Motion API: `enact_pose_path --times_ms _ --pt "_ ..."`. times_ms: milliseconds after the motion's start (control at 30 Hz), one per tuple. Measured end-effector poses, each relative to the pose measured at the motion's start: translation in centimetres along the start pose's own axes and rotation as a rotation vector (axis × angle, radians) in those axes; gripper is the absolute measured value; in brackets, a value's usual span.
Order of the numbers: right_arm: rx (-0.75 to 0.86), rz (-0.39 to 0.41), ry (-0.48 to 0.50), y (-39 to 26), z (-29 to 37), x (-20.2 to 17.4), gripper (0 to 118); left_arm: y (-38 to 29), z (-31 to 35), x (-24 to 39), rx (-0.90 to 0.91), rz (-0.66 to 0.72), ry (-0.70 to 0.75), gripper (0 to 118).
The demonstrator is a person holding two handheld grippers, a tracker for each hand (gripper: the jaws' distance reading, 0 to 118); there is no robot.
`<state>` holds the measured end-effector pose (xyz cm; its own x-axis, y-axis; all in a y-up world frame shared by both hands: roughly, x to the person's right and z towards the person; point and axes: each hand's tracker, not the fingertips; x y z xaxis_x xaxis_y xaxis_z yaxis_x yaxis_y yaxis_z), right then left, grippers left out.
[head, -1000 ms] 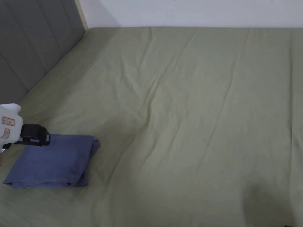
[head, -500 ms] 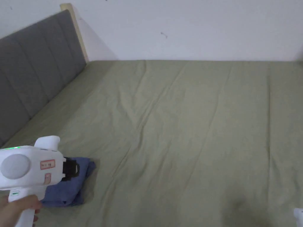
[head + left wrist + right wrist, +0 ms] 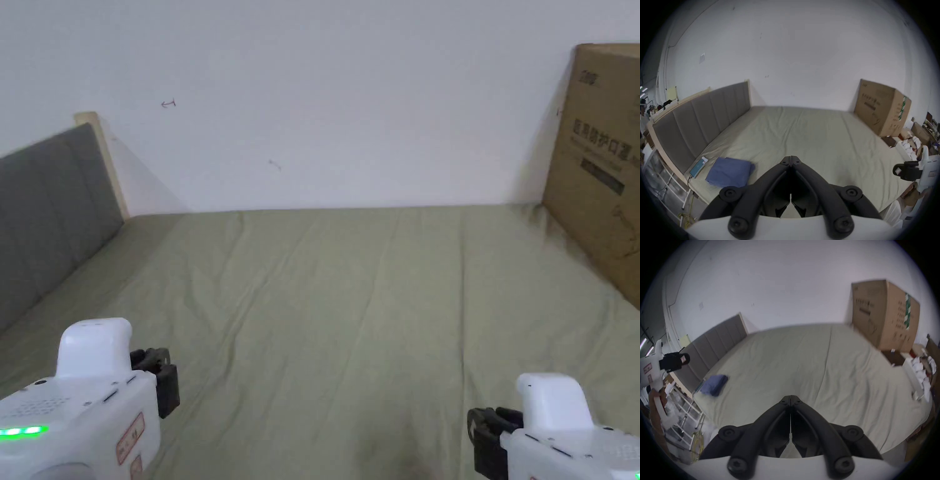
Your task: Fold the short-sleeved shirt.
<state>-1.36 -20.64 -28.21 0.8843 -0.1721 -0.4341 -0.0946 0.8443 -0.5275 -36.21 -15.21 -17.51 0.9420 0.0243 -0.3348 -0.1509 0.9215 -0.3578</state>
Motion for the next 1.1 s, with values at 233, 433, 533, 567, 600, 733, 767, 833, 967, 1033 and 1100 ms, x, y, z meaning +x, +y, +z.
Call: enact_pose_path --times_ms 233,433,533,567,600,733,767,833,967,1033,1100 --pt "0.342 0.151 -0.195 2.2 4.7 -2.7 0 0.5 4.7 5.5 0.215 0.011 -0.02 0" --pt "0.497 0.227 -0.309 2.0 6.9 -4.0 0 -0.6 6.4 8.9 0.305 -0.055 0.027 0" --pt "0.483 0.207 -0.309 2.0 7.0 -4.0 0 -0.8 6.6 9.2 0.309 -0.073 0.026 0" --pt "0.483 0.195 -0.301 1.9 7.0 -3.9 0 -0.7 6.5 9.2 0.313 -0.074 0.02 0" --pt "0.476 0.184 -0.299 1.8 7.0 -3.9 0 -0.7 6.6 9.1 0.317 -0.071 0.012 0" --pt "0.458 0.165 -0.294 1.6 6.9 -3.7 0 -0.7 6.6 9.1 0.32 -0.075 0.021 0" --pt "0.458 0.161 -0.296 1.6 6.9 -3.6 0 -0.8 6.6 9.1 0.321 -0.087 0.026 0" --pt "0.455 0.164 -0.297 1.7 6.9 -3.7 0 -1.0 6.5 9.3 0.315 -0.097 0.038 0" --pt "0.452 0.18 -0.295 1.6 6.9 -3.9 0 -1.1 6.6 9.5 0.314 -0.092 0.005 0" --pt "0.453 0.177 -0.293 1.6 6.9 -3.9 0 -1.2 6.6 9.8 0.319 -0.104 0.012 0" --pt "0.448 0.173 -0.297 1.6 6.8 -3.9 1 -1.2 6.5 10.0 0.323 -0.131 0.021 0"
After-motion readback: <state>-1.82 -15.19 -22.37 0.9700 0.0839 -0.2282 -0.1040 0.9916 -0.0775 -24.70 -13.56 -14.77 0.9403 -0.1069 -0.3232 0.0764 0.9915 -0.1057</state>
